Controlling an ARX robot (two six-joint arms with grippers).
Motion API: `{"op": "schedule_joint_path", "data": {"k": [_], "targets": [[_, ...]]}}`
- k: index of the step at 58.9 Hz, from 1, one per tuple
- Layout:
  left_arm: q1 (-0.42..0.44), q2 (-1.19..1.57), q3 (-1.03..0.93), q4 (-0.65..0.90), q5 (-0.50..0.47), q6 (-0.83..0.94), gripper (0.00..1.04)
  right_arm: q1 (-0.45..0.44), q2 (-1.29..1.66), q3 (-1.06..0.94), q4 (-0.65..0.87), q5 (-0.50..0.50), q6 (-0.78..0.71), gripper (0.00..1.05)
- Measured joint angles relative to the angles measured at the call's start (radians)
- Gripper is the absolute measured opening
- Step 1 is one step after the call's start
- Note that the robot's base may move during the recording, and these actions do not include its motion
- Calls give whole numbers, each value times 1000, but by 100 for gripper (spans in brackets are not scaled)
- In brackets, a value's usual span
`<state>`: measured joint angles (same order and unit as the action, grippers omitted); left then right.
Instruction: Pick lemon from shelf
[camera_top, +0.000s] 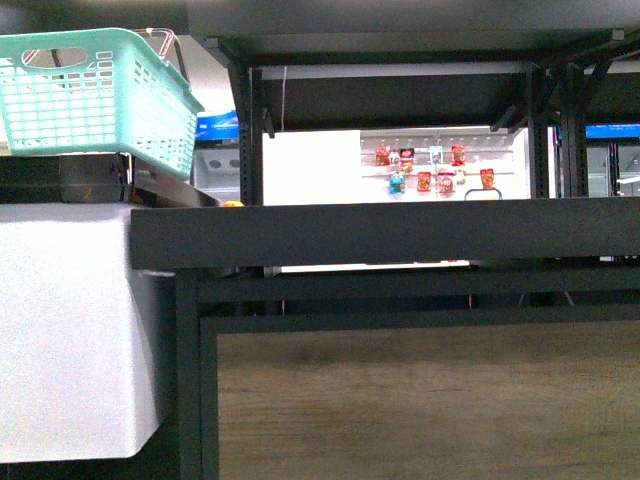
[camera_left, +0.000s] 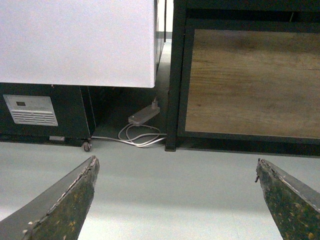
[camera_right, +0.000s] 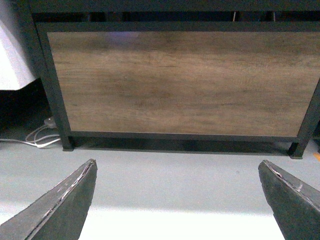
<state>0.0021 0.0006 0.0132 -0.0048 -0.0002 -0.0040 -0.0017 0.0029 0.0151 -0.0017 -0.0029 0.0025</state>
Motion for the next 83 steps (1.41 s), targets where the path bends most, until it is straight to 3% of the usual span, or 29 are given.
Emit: {"op": "schedule_joint_path", "data": {"k": [83], "targets": [[0, 0, 0, 0, 0, 0, 97, 0, 0, 0, 0, 0, 0, 97]]}}
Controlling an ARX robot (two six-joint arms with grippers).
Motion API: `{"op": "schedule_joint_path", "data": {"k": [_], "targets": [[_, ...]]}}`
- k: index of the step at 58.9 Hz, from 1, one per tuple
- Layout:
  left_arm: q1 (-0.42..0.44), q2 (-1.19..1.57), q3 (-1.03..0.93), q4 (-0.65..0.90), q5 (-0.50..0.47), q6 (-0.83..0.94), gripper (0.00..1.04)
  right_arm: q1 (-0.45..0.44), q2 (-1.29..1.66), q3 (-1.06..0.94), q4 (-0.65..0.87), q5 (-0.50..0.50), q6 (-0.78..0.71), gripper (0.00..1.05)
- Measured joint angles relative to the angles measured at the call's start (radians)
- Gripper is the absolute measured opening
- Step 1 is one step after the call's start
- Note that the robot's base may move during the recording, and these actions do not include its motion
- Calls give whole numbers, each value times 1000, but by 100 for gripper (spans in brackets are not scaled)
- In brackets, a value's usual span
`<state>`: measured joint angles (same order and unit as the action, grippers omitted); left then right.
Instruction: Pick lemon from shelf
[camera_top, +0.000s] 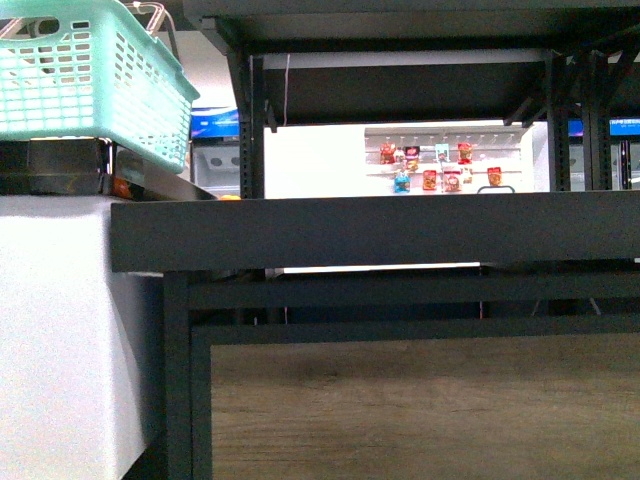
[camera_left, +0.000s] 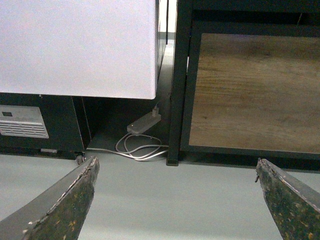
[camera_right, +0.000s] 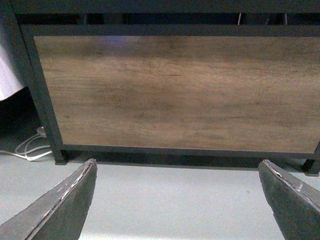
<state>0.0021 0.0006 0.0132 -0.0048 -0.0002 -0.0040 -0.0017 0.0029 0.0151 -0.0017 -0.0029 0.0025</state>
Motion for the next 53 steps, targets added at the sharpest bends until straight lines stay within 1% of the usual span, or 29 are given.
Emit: {"op": "schedule_joint_path", "data": {"k": [53], "targets": [[0, 0, 0, 0, 0, 0, 97, 0, 0, 0, 0, 0, 0, 97]]}}
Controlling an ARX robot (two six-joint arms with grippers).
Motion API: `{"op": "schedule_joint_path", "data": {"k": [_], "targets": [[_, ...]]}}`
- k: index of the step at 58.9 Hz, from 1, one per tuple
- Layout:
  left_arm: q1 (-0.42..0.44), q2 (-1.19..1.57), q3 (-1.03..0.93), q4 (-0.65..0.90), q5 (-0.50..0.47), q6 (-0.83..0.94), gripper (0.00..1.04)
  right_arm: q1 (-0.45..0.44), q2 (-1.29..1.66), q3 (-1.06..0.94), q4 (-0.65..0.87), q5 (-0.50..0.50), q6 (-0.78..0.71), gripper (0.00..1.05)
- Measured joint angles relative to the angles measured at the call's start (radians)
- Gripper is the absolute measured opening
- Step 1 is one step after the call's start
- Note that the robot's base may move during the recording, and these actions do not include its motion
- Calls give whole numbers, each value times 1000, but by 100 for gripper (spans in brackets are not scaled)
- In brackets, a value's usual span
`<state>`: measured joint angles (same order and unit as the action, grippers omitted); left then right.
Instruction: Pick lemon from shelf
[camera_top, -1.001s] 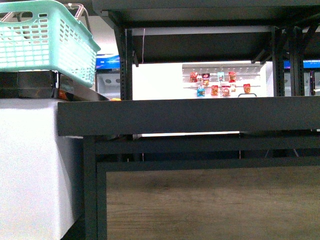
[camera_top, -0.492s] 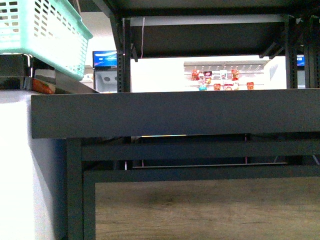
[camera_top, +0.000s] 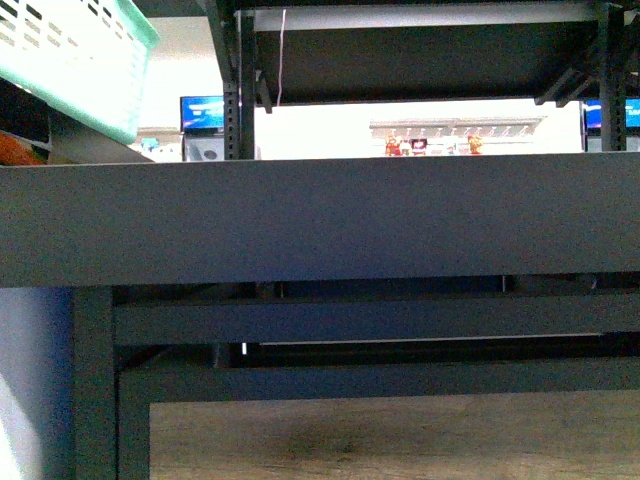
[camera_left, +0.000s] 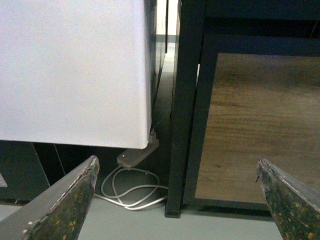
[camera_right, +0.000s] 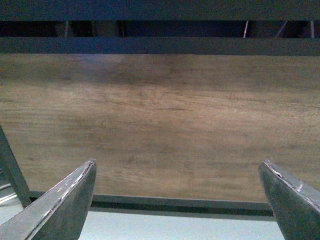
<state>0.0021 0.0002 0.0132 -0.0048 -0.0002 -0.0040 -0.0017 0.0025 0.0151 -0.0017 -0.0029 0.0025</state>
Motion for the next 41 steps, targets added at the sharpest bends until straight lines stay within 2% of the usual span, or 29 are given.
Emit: {"op": "schedule_joint_path", "data": {"k": [41], "targets": [[0, 0, 0, 0, 0, 0, 97, 0, 0, 0, 0, -1, 0, 97]]}}
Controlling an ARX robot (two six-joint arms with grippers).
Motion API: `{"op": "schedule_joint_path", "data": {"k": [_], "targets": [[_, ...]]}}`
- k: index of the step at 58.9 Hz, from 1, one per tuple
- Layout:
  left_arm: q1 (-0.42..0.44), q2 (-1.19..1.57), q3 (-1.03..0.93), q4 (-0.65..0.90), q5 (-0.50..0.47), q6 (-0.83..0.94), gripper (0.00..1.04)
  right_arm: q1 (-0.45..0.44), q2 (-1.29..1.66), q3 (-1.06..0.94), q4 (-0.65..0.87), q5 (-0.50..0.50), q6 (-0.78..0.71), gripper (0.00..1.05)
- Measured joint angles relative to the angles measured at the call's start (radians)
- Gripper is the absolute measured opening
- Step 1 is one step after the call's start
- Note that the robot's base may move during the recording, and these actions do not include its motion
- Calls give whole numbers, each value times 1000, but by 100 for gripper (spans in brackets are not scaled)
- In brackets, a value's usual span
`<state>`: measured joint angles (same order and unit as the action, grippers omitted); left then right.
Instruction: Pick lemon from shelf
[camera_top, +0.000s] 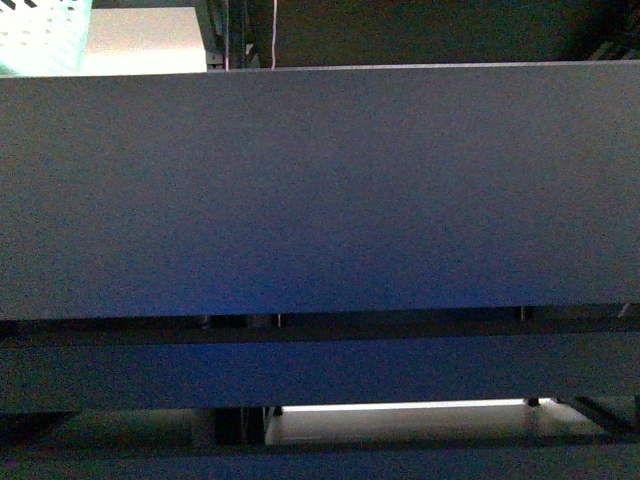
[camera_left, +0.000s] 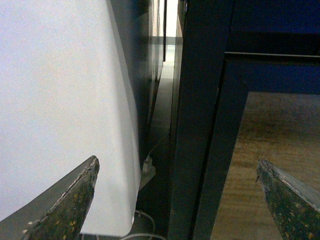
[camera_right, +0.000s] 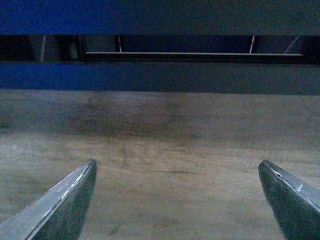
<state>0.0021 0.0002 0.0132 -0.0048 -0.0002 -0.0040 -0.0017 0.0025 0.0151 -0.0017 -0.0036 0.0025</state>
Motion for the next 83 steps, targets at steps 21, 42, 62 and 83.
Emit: {"op": "schedule_joint_path", "data": {"k": [21, 42, 62, 83], "targets": [[0, 1, 0, 0, 0, 0, 97, 0, 0, 0, 0, 2, 0, 97], [0, 0, 0, 0, 0, 0, 97, 0, 0, 0, 0, 3, 0, 97], [0, 0, 0, 0, 0, 0, 97, 0, 0, 0, 0, 3, 0, 97], [0, 0, 0, 0, 0, 0, 97, 0, 11, 0, -22, 4, 41, 97]]}}
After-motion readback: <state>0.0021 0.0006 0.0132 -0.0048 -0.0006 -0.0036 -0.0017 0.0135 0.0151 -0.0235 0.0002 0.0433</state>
